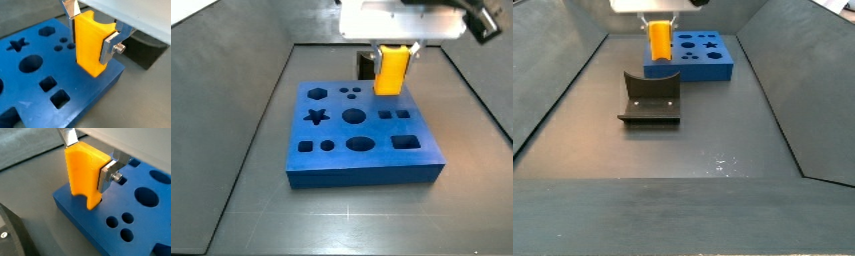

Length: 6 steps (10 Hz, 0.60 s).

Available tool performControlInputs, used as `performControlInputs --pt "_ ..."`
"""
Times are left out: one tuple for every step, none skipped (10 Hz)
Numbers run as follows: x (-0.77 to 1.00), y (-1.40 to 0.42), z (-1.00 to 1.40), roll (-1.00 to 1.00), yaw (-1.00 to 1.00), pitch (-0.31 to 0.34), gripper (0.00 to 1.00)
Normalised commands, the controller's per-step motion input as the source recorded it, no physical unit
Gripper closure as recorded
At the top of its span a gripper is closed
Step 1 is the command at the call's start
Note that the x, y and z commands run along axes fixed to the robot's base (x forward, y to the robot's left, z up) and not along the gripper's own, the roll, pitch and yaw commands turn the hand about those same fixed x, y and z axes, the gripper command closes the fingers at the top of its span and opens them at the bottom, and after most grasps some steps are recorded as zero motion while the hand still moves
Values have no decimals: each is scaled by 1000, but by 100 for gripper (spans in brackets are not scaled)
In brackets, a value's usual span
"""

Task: Pick up the arch object. Move up. Rotate the arch object. Move to above the board. Insert the arch object.
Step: Insert the arch object.

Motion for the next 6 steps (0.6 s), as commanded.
performControlInputs --pt "186 0 -1000 54 0 0 100" --pt "191 0 -960 53 0 0 100" --pt "234 0 -574 6 0 14 100" --pt "23 46 -51 -34 -60 4 100" --pt "0 0 -23 0 0 0 100" --pt "0 0 0 0 0 0 100"
